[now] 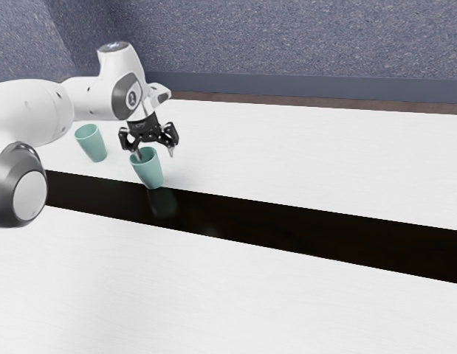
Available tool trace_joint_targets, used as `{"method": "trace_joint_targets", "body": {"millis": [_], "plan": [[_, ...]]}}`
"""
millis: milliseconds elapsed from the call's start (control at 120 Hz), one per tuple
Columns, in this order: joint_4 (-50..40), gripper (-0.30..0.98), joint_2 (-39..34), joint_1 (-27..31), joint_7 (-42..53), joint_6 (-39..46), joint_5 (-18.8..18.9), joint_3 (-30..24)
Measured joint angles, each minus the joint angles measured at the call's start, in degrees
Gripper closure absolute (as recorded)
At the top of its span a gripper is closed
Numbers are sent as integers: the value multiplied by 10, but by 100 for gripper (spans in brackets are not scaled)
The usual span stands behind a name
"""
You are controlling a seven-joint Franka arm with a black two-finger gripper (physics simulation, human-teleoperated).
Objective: Place the right cup onto the left cup
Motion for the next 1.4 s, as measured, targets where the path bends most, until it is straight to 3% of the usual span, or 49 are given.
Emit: {"method": "trace_joint_targets", "body": {"millis": [108,317,500,1058,1208,1400], "plan": [[-2,9,6,1,-7,7,-4,-2],[-6,52,4,1,-18,11,-9,-1],[-11,70,5,1,-25,10,-10,-1],[-5,78,-20,8,-46,-7,4,3],[118,78,-15,53,-46,-96,34,9],[302,78,88,159,-35,-206,43,1]]}}
